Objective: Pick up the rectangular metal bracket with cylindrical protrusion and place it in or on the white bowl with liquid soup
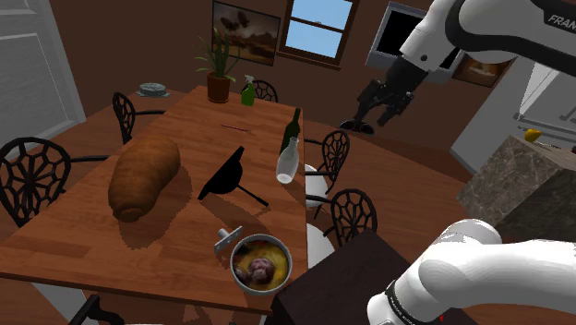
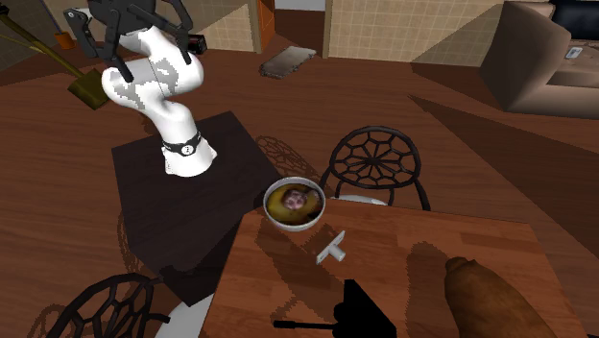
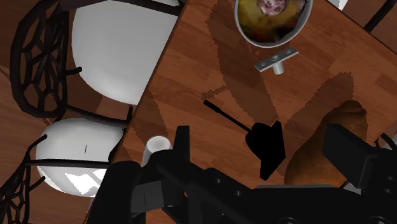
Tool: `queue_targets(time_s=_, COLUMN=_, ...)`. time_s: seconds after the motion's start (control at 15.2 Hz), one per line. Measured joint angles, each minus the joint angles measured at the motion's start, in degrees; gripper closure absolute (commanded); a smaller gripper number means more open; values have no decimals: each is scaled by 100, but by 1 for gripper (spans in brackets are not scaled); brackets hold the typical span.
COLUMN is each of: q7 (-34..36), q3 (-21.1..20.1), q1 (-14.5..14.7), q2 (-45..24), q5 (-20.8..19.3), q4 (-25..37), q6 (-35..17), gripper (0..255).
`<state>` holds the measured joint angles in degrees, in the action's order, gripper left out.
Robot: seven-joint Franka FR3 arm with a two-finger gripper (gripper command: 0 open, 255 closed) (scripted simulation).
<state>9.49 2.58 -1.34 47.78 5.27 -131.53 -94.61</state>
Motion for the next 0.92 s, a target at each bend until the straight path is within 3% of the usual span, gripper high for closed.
queue_targets(time_s=0.26, q7=5, q3=-115, q1=69, q2=-213, q5=42, q4=-185, q6=-349, gripper=0)
queue_targets(time_s=0.92, q7=7, q3=-622, q1=377, q2=-1338, q5=180, q4=-862, q6=-1934, gripper=0)
